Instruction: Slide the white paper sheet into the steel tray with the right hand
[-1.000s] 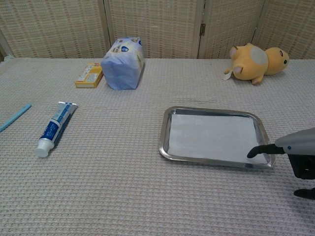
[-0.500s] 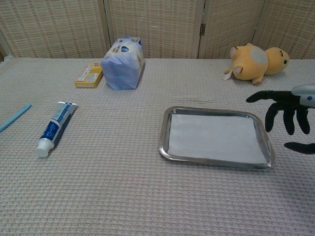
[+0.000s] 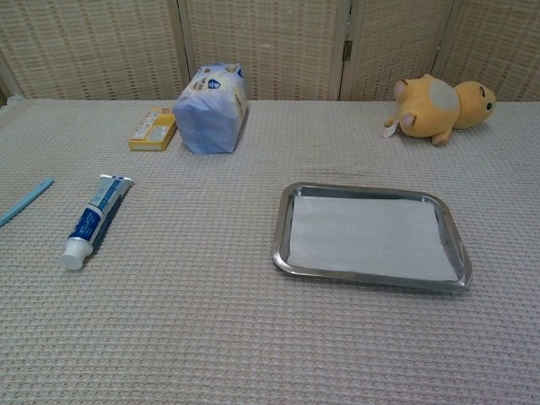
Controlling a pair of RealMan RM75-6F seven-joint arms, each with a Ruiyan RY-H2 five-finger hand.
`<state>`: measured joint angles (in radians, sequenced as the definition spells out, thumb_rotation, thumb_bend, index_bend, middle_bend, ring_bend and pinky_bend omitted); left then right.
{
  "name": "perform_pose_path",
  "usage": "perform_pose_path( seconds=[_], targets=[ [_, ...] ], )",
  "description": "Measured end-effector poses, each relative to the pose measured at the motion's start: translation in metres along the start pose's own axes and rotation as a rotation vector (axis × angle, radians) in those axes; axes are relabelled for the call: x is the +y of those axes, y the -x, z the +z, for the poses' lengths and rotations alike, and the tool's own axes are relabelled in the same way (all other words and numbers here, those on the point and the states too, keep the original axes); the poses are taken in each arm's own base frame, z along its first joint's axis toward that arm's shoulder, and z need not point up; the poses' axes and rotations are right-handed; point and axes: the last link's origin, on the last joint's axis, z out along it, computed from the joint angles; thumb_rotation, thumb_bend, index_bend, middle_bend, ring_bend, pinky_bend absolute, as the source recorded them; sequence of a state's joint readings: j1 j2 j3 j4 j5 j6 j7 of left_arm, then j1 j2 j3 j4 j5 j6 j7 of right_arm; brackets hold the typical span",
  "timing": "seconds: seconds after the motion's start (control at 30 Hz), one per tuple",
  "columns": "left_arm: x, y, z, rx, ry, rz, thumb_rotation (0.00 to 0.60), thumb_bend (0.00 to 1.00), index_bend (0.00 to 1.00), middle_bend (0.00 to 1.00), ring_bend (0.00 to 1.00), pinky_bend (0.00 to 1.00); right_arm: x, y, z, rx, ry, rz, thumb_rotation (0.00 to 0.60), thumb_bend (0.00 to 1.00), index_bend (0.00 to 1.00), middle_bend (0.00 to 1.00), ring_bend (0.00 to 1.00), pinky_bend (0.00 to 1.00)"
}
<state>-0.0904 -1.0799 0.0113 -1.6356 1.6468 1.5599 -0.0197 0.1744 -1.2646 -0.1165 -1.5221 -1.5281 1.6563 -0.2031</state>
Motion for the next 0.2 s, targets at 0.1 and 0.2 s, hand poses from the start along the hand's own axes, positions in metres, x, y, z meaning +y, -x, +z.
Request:
perform_pose_path(
  seconds=[0.1, 0.2],
  targets=[
    [0.0000, 0.0014, 0.0012, -0.004, -0.014, 0.027, 0.600, 0.59, 0.00, 0.00, 0.00, 0.04, 0.0036, -0.0027, -0.0020, 0.002, 0.011, 0.032, 0.600, 0.44, 0.00, 0.00, 0.00, 0.00],
    [0.0005, 0.0017, 0.0010, 0.010, -0.014, 0.034, 0.600, 0.59, 0.00, 0.00, 0.00, 0.04, 0.0041, -0.0054, -0.0032, 0.003, 0.005, 0.044, 0.600, 0.44, 0.00, 0.00, 0.00, 0.00]
  ],
)
